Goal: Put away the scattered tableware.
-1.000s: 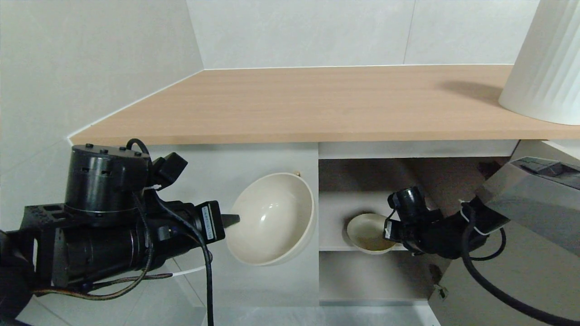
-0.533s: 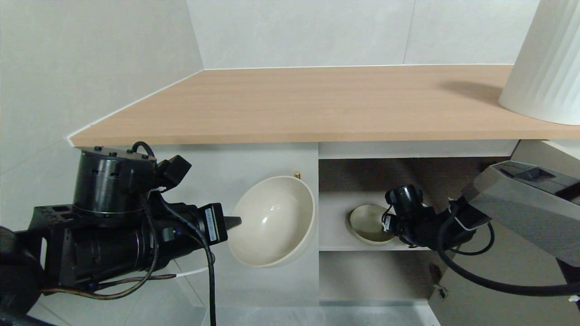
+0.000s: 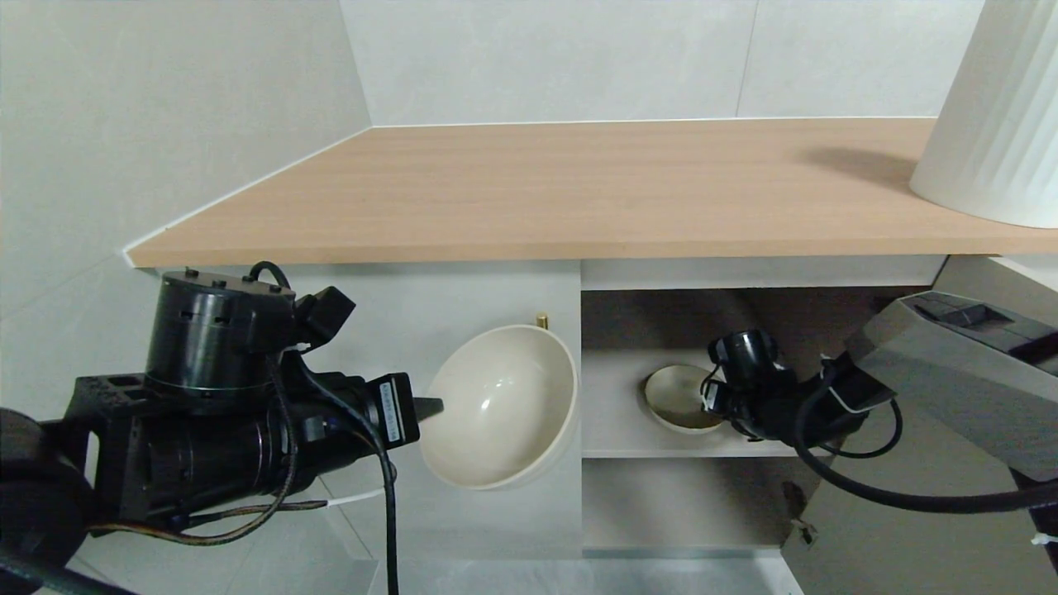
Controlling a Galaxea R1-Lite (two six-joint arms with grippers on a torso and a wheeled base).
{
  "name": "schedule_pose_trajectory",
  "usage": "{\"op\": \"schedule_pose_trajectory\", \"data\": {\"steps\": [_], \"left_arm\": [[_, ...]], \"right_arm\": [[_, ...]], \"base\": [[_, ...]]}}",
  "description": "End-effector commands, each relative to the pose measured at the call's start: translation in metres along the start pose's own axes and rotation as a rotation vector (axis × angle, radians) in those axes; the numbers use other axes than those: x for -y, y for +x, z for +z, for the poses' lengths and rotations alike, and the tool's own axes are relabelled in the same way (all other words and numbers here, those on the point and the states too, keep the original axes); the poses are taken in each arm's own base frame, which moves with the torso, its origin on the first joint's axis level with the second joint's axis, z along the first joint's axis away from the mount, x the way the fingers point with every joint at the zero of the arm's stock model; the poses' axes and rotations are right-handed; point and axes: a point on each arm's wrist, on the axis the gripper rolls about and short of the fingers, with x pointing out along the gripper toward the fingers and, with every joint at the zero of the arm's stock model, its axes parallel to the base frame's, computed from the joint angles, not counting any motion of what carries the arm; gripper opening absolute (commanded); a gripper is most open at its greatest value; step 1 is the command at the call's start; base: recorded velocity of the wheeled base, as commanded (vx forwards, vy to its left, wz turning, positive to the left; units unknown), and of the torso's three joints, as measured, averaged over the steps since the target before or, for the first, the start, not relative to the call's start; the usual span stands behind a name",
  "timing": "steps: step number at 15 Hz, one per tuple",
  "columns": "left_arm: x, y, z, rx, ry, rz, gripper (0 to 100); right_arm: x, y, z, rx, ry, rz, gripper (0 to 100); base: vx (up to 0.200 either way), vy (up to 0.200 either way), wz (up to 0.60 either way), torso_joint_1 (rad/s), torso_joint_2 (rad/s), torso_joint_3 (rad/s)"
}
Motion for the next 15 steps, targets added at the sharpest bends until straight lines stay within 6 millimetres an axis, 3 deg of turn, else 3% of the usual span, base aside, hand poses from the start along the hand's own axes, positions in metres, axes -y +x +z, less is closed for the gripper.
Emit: {"op": "schedule_pose_trajectory", "data": {"steps": [1, 2, 3, 6, 8, 11, 15], "left_arm": [[0.000, 0.002, -0.001, -0.005, 0.001, 0.001, 0], [0.001, 0.002, 0.000, -0.002, 0.001, -0.001, 0], [0.001, 0.002, 0.001, -0.001, 0.001, -0.002, 0], [0.004, 0.009, -0.001, -0.018, 0.007, -0.002, 0], [0.004, 0.016, -0.003, -0.034, 0.010, 0.004, 0], [0.007, 0.020, -0.008, -0.061, 0.019, 0.003, 0], [0.009, 0.031, -0.030, -0.194, 0.104, 0.036, 0]], "right_arm": [[-0.001, 0.000, 0.001, 0.004, 0.002, 0.003, 0], [-0.001, 0.000, 0.001, 0.004, 0.001, 0.005, 0], [-0.001, 0.000, 0.001, 0.004, 0.002, 0.003, 100], [-0.002, -0.010, 0.008, 0.015, 0.004, 0.014, 100], [-0.001, -0.027, 0.010, 0.015, -0.010, 0.028, 100], [-0.015, -0.075, 0.014, 0.027, -0.058, 0.115, 100], [-0.023, -0.148, 0.011, 0.010, -0.193, 0.297, 100]], "base": [[0.000, 0.000, 0.00, 0.000, 0.00, 0.000], [0.000, 0.000, 0.00, 0.000, 0.00, 0.000], [0.000, 0.000, 0.00, 0.000, 0.00, 0.000], [0.000, 0.000, 0.00, 0.000, 0.00, 0.000], [0.000, 0.000, 0.00, 0.000, 0.00, 0.000], [0.000, 0.000, 0.00, 0.000, 0.00, 0.000], [0.000, 0.000, 0.00, 0.000, 0.00, 0.000]]}}
